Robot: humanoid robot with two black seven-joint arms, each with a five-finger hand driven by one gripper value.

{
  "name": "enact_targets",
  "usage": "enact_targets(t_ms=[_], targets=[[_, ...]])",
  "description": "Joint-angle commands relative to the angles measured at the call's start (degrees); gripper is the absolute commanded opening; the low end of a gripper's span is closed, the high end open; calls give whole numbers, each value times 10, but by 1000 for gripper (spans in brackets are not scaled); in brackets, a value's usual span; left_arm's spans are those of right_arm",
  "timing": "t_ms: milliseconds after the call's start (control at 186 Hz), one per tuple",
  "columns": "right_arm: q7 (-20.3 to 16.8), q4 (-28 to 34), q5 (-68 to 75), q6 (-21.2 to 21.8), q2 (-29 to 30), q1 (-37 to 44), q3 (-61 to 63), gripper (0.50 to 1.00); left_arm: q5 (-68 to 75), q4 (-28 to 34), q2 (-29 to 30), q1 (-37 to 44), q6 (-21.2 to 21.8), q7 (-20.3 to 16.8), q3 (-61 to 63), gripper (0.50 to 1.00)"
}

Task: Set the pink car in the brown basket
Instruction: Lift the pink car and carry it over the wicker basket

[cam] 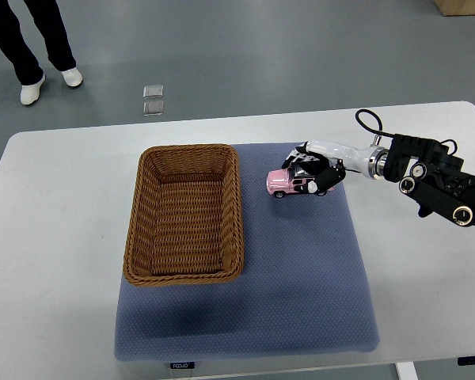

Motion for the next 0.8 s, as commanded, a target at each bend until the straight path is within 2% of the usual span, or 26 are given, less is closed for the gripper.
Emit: enact_targets(t_ms=[0, 280, 550, 663, 792], targets=[[1, 4, 3, 0, -7, 13, 1, 500, 0, 0, 0, 0, 0, 0, 1, 1000], [1, 18, 11, 3, 8, 68, 3, 500, 0, 0, 0, 0, 0, 0, 0, 1000], [1, 17, 48, -3, 108, 85, -1, 500, 0, 0, 0, 0, -3, 0, 1, 1000], [1, 1, 48, -19, 165, 85, -2, 500, 0, -1, 0, 0, -4, 0, 2, 1000], [2, -23, 47, -31, 204, 81, -22, 500, 0, 0, 0, 0, -5, 0, 2, 1000]])
